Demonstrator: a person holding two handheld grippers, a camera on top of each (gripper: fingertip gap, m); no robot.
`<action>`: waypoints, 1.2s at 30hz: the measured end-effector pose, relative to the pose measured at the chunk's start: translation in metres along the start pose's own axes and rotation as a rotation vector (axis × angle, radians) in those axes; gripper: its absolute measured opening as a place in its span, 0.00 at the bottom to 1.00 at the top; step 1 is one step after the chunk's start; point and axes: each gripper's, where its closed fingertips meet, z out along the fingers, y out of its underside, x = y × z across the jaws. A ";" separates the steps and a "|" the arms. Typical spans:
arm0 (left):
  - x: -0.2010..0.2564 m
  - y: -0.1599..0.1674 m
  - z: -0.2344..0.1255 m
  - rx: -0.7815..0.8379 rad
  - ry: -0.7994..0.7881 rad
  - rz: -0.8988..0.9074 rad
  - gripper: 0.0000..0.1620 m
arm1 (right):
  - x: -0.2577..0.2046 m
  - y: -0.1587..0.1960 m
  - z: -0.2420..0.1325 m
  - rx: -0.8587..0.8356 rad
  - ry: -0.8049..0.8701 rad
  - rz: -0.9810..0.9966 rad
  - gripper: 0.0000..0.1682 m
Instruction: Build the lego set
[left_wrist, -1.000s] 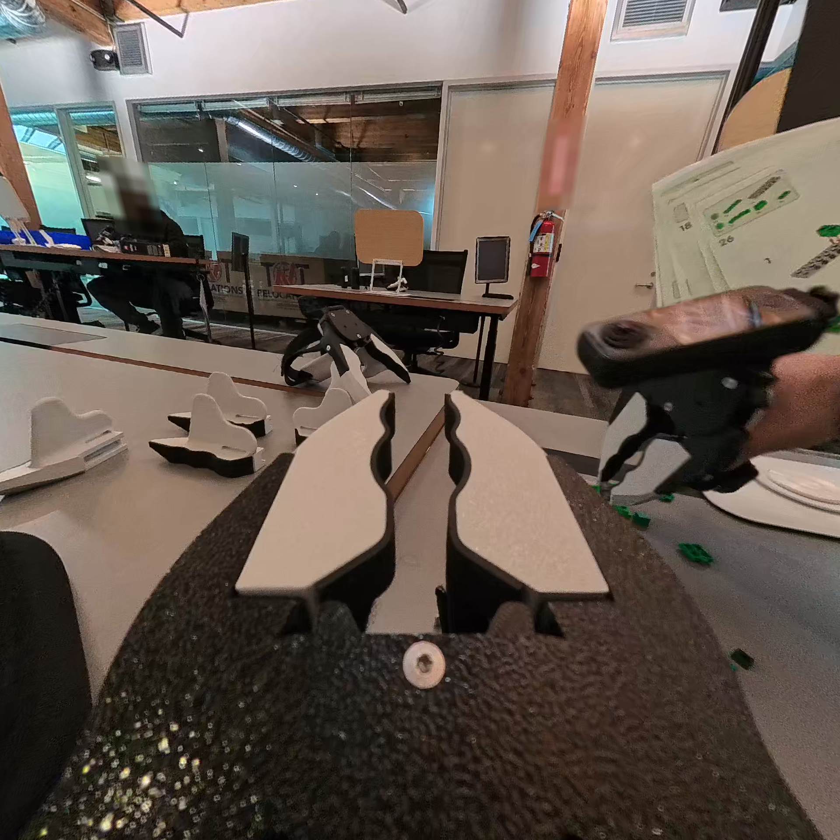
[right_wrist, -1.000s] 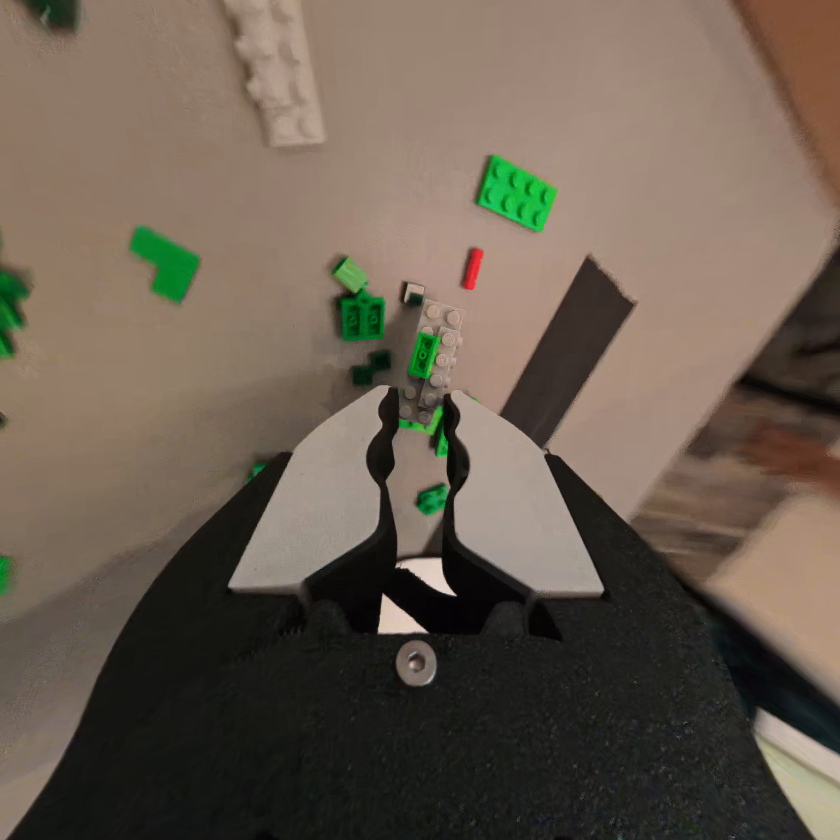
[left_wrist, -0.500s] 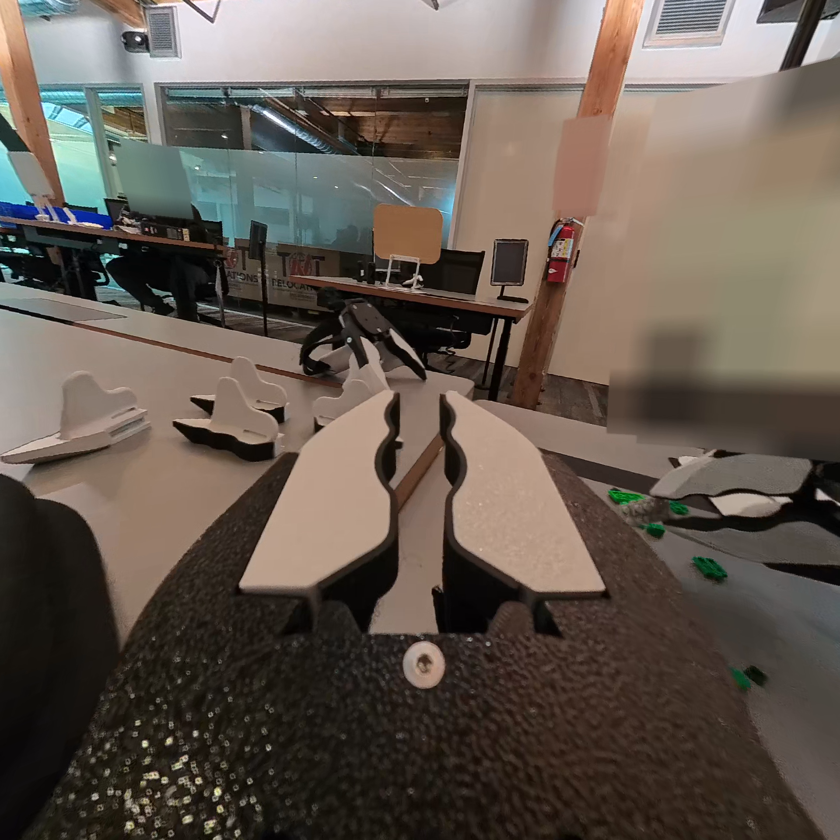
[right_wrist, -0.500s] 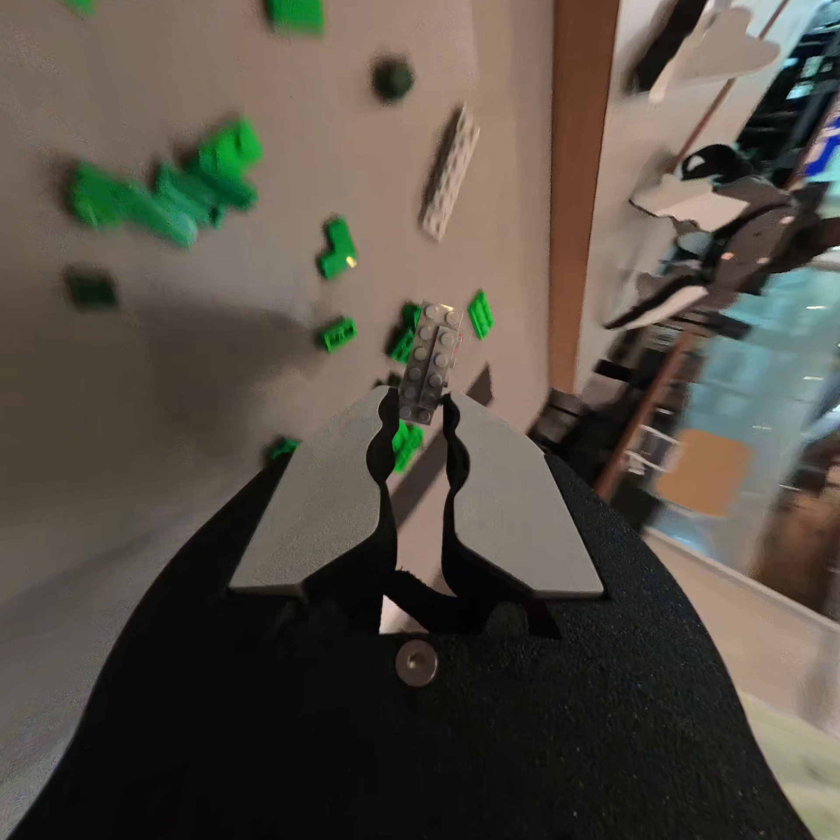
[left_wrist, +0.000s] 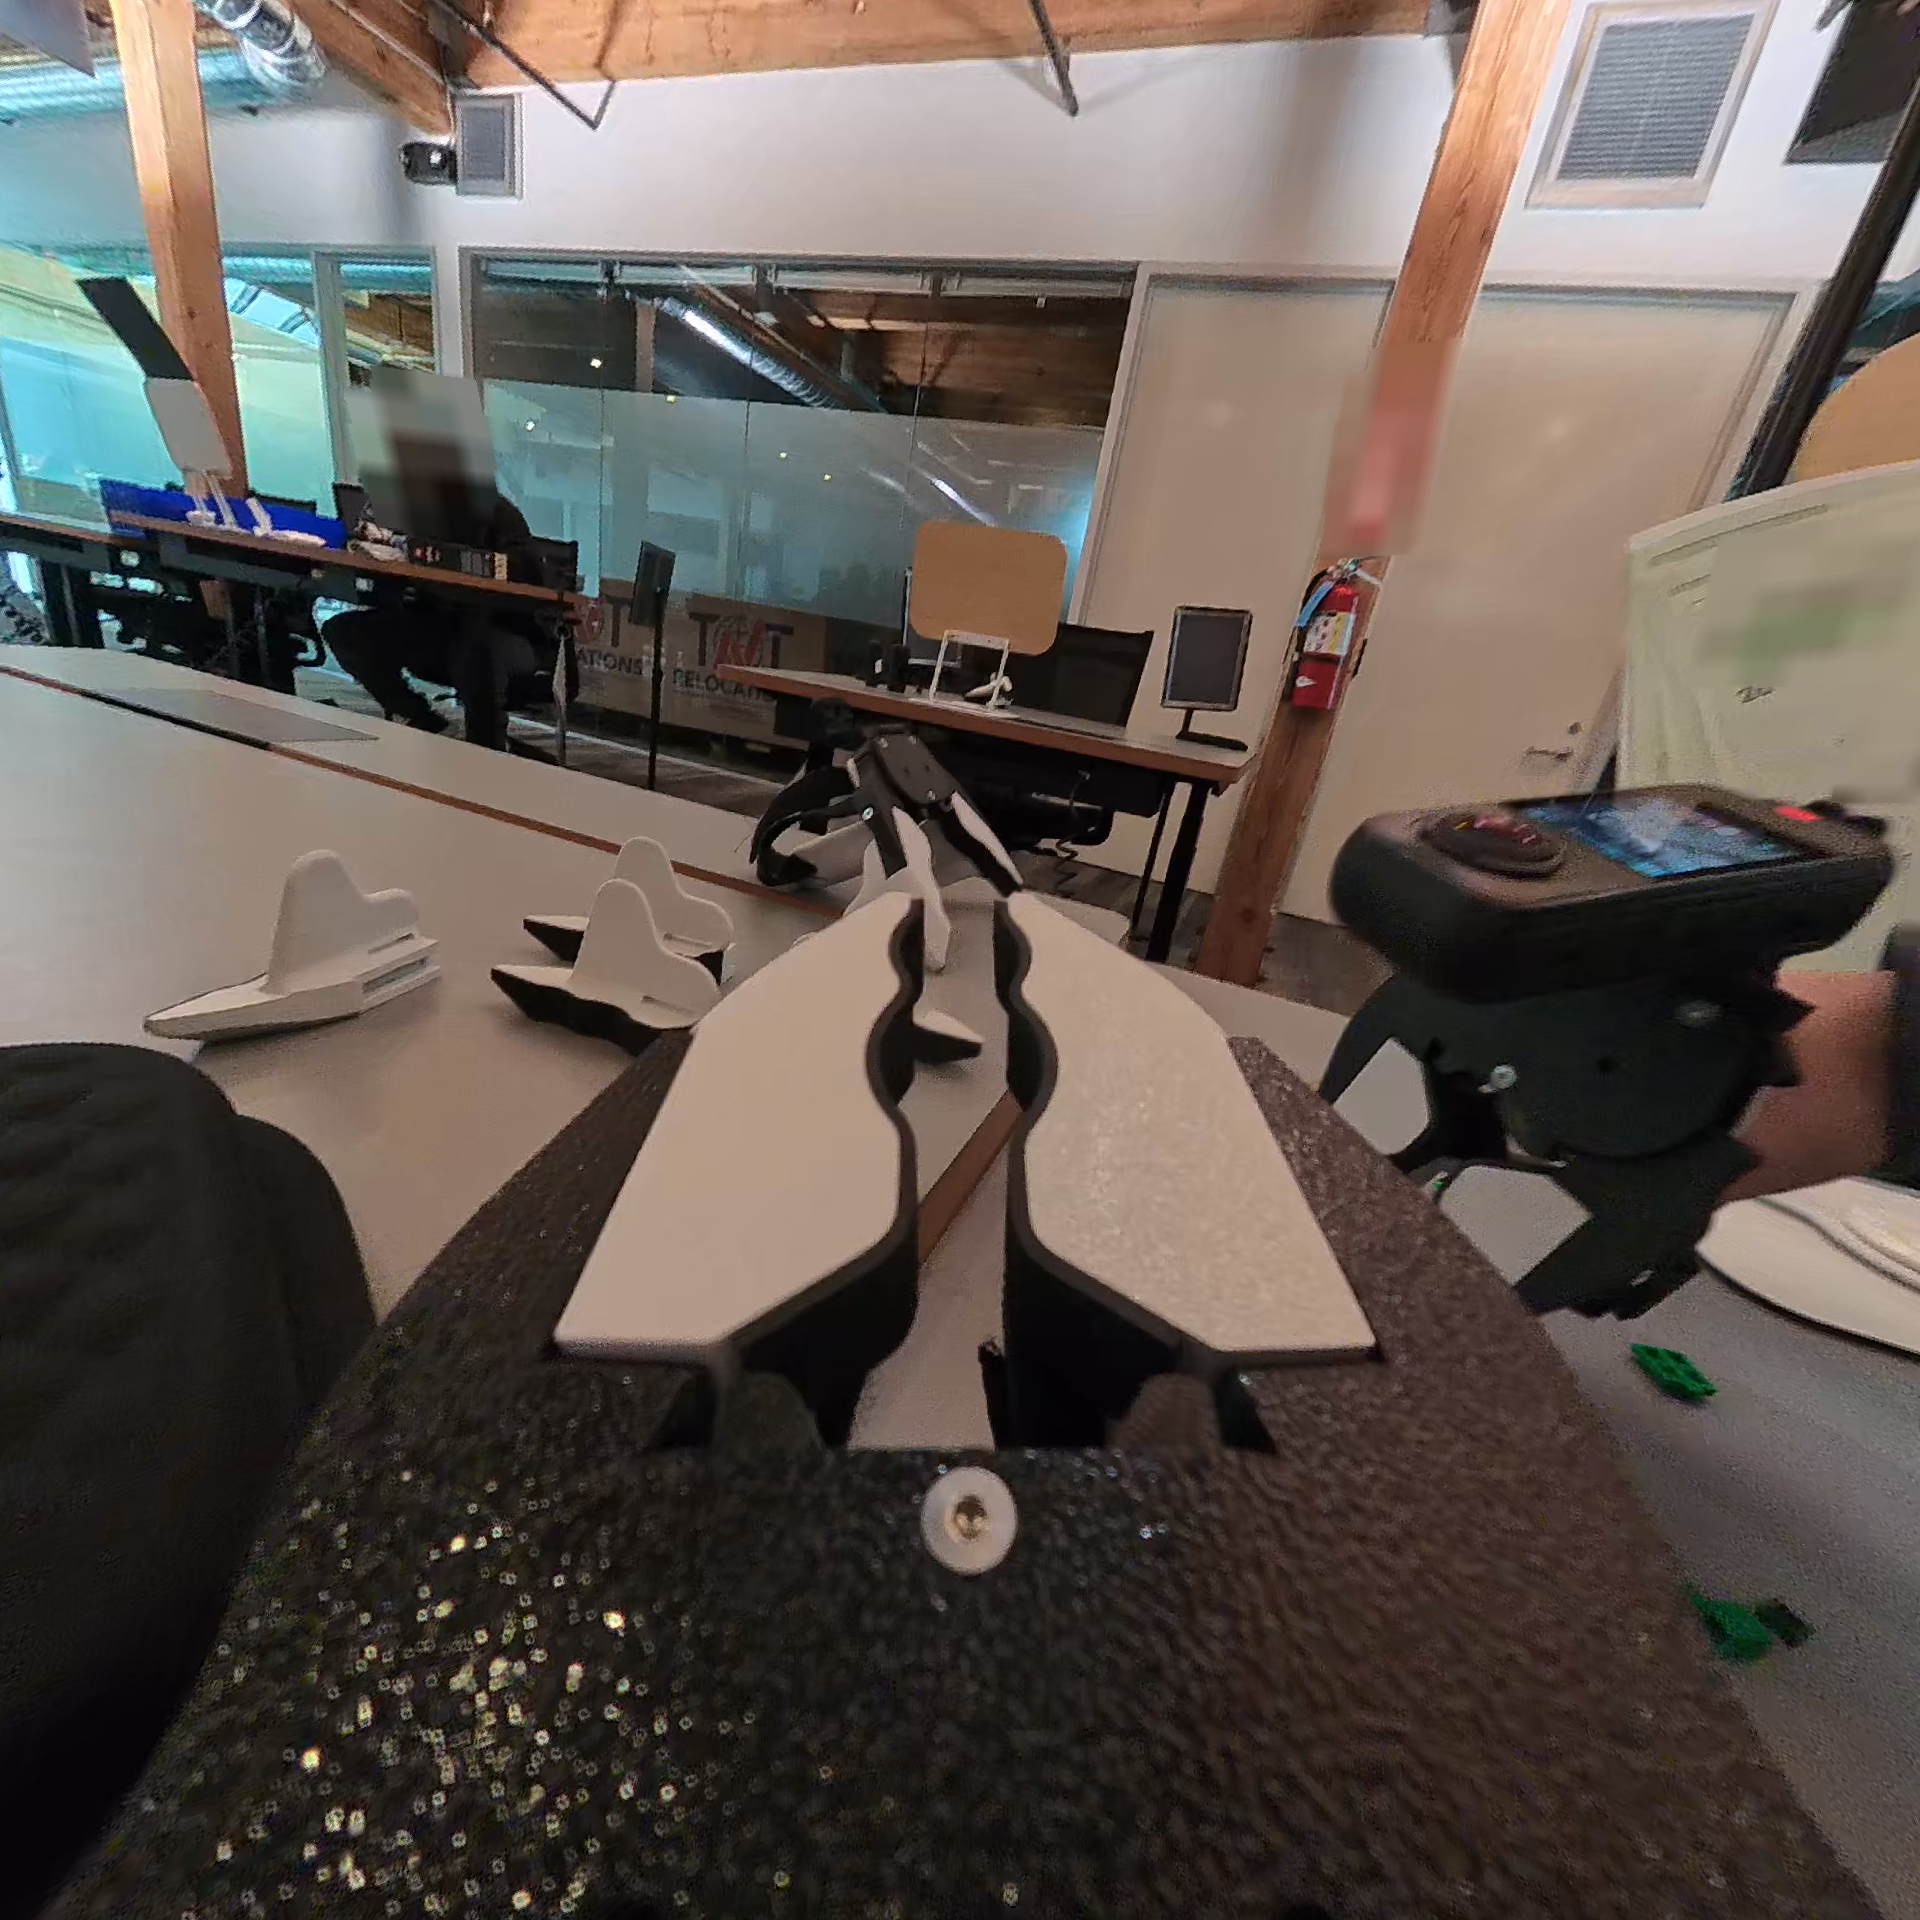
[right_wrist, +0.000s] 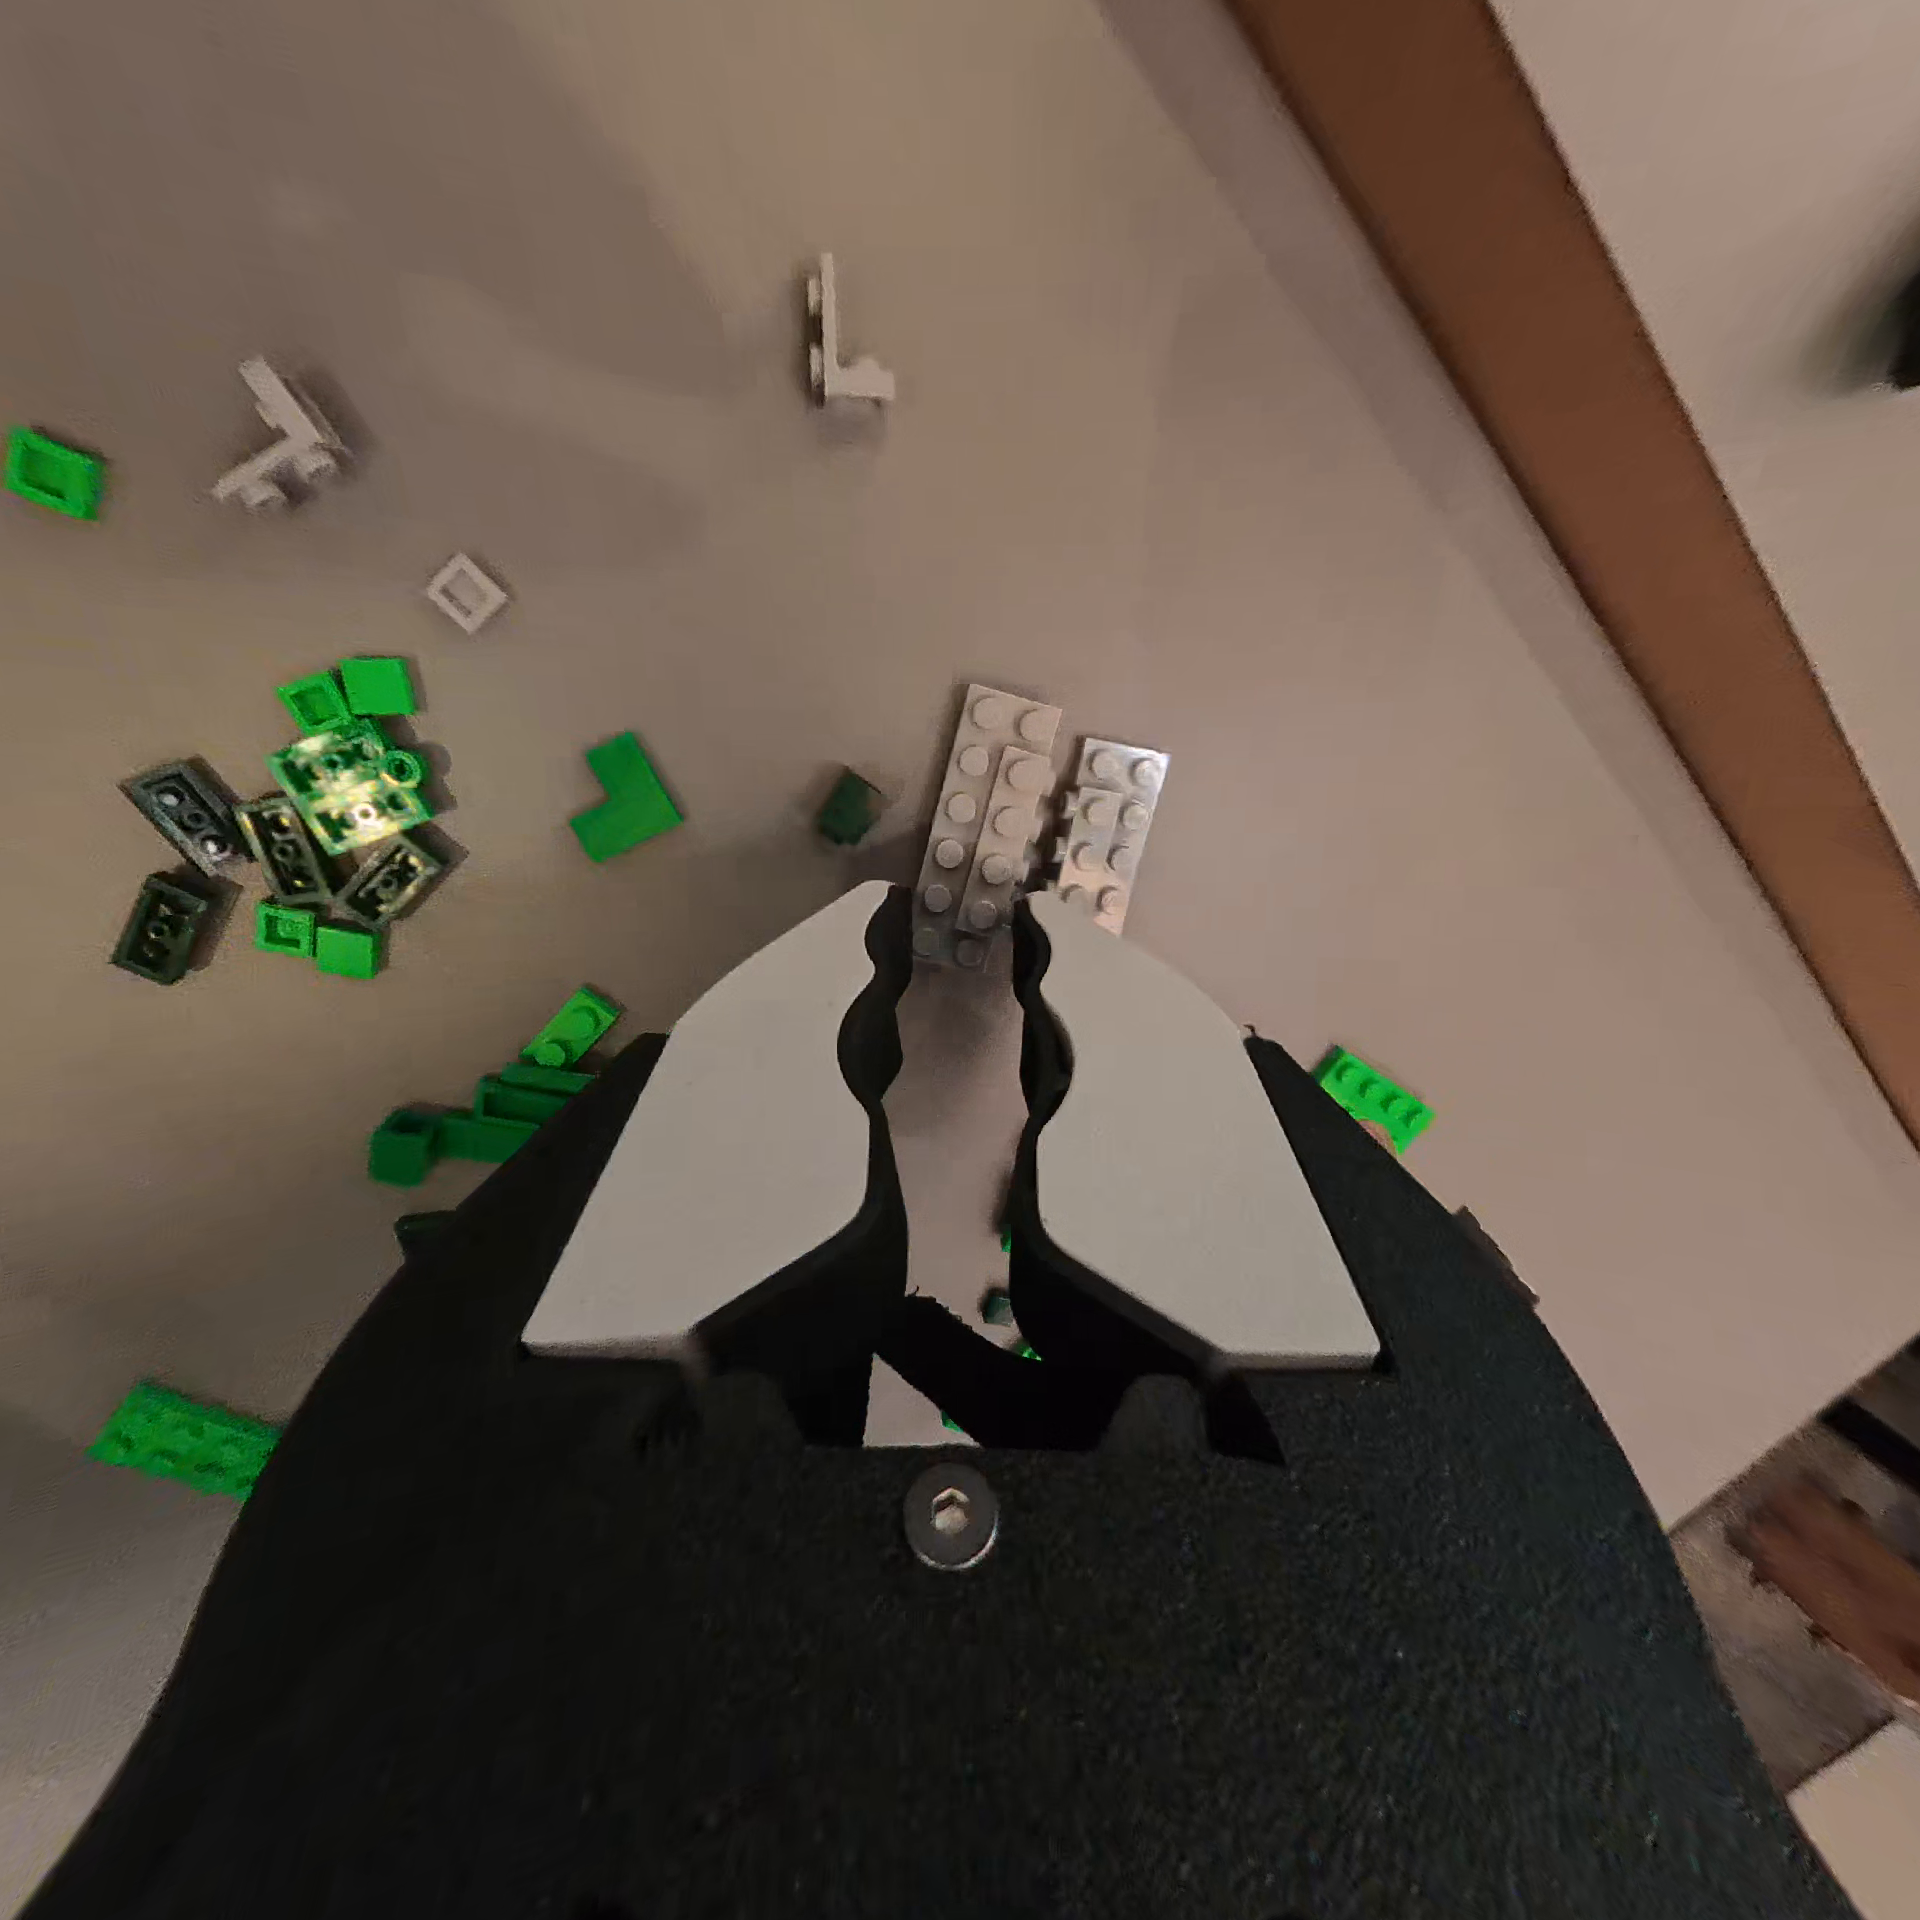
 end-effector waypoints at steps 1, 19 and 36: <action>0.003 -0.002 0.000 0.010 0.013 0.001 0.07 | -0.001 0.002 0.002 -0.011 -0.008 -0.006 0.11; 0.013 0.005 0.004 -0.020 0.040 -0.008 0.08 | -0.067 0.049 -0.046 0.197 -0.044 0.291 0.11; 0.019 0.008 0.006 -0.032 0.064 -0.002 0.07 | -0.107 -0.005 -0.027 0.289 -0.084 0.139 0.10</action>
